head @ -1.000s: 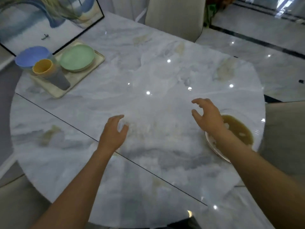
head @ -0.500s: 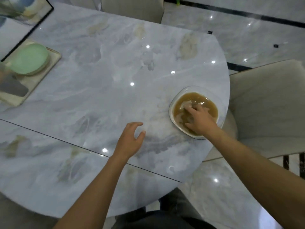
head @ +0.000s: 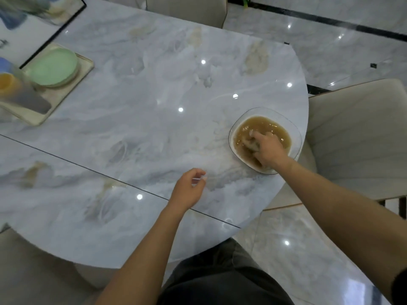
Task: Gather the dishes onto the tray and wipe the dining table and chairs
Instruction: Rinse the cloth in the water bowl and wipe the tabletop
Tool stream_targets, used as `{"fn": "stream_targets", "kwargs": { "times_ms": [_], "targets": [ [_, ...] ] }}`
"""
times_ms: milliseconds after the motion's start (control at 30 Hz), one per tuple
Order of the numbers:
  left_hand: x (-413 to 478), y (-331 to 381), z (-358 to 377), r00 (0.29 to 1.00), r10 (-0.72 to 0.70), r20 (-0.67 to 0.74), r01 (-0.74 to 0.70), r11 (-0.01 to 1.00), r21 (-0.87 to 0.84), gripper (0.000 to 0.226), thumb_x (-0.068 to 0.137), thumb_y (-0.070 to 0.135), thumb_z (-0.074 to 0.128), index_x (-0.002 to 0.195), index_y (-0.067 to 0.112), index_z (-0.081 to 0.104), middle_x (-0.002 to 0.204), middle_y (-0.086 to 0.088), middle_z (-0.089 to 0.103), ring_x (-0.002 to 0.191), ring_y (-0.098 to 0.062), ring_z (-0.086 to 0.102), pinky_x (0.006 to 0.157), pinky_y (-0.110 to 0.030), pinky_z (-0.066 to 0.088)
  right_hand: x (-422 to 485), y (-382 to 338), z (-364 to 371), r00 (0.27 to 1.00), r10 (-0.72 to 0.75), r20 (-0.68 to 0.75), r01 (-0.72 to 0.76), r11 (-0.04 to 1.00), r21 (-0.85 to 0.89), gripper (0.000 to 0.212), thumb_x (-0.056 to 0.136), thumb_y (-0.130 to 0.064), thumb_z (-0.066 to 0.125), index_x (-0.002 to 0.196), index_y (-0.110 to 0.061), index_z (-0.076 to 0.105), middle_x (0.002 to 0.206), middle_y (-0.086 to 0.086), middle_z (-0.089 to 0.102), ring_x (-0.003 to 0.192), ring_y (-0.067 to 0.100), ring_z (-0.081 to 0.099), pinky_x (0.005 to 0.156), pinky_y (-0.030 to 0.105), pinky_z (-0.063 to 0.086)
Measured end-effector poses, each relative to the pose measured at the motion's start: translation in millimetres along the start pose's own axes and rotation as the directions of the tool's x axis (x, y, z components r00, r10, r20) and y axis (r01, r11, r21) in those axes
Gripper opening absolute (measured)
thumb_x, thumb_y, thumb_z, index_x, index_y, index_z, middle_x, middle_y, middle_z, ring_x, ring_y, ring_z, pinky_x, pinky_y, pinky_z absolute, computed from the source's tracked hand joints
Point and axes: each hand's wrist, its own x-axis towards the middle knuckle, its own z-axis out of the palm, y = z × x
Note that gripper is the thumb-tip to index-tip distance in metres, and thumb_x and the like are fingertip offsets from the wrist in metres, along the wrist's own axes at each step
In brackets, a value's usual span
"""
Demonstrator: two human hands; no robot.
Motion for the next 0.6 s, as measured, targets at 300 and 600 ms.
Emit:
{"fn": "stream_targets", "kwargs": {
  "times_ms": [300,600],
  "targets": [
    [-28,-31,-18,0.998,-0.066,-0.018,0.065,0.996,-0.064,0.016,0.103,0.023,0.061,0.116,0.022,0.071,0.103,0.012,0.063,0.090,-0.001,0.061,0.074,-0.022,0.048,-5,-13,-18,0.997,-0.059,0.052,0.061,0.998,-0.024,0.055,0.099,-0.028,0.059,0.149,-0.015,0.041,0.111,0.013,0.070,0.099,0.037,0.065,0.081,0.038,0.049],
    [-35,-21,-11,0.996,-0.063,-0.067,0.055,0.991,-0.125,0.014,0.102,0.025,0.062,0.113,0.027,0.071,0.112,0.009,0.067,0.101,-0.015,0.069,0.083,-0.029,0.053,-19,-4,-16,1.000,0.014,-0.004,-0.014,0.999,-0.029,0.025,0.085,-0.015,0.062,0.069,-0.023,0.045,0.073,-0.007,0.055,0.082,0.029,0.059,0.068,0.033,0.045]
  ]
}}
